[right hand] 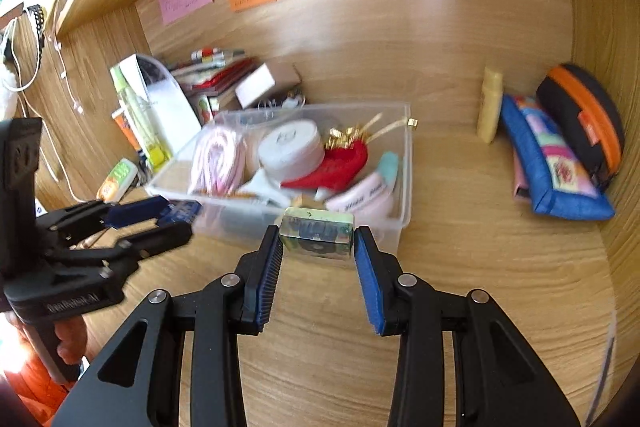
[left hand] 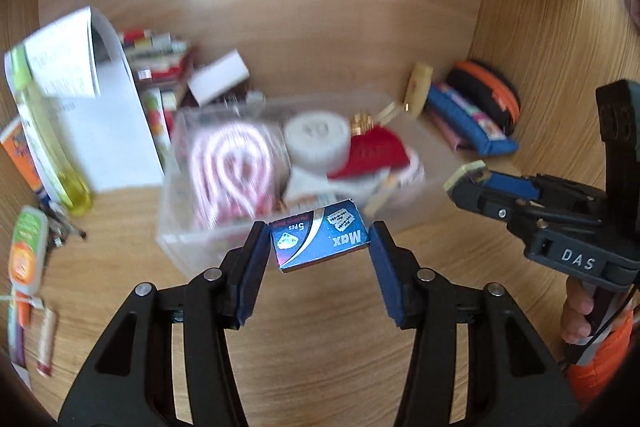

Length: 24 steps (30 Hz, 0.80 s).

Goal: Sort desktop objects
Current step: 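Carry the card pack and square item over the clear box and release both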

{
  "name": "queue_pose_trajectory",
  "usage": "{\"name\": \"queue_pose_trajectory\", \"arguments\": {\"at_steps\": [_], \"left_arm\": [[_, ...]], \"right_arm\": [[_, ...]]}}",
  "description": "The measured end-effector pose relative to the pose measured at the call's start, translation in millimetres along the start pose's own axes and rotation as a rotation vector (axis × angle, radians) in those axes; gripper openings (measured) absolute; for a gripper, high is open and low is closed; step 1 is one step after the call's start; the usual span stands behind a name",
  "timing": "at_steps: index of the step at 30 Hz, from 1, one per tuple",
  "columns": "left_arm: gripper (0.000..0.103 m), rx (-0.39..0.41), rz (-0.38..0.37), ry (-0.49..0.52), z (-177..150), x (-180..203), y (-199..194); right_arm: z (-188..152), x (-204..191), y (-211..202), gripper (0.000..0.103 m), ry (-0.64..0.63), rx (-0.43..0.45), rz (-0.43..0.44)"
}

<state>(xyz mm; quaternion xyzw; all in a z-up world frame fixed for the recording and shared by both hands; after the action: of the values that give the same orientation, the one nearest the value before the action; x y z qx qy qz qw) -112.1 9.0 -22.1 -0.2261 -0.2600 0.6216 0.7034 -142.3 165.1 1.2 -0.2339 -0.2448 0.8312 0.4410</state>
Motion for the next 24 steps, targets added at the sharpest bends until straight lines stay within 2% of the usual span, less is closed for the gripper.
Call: {"name": "queue_pose_trajectory", "arguments": {"at_steps": [9, 15, 24], "left_arm": [[0.05, 0.066, 0.036, -0.008, 25.6, -17.9, -5.9], [0.051, 0.077, 0.047, -0.003, 35.7, -23.3, 2.9], [0.051, -0.024, 0.028, -0.044, 22.3, -43.5, 46.3]], "right_arm": [[23.4, -1.3, -0.8, 0.034, -0.026, 0.045, -0.019], [36.2, -12.4, 12.4, 0.034, -0.066, 0.038, -0.002], [29.9, -25.3, 62.0, 0.034, -0.08, -0.065, 0.031]]}}
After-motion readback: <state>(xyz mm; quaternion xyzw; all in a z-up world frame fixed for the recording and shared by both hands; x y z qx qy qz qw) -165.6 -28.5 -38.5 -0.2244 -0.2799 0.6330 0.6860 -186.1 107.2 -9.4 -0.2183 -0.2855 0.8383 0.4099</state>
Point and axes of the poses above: each gripper's, at about its wrist camera, not at the fingertips, and y roughly the way its jaws point, x to its right, z to its top, the point moved 1 cm from there along y, roughly the way its jaws point
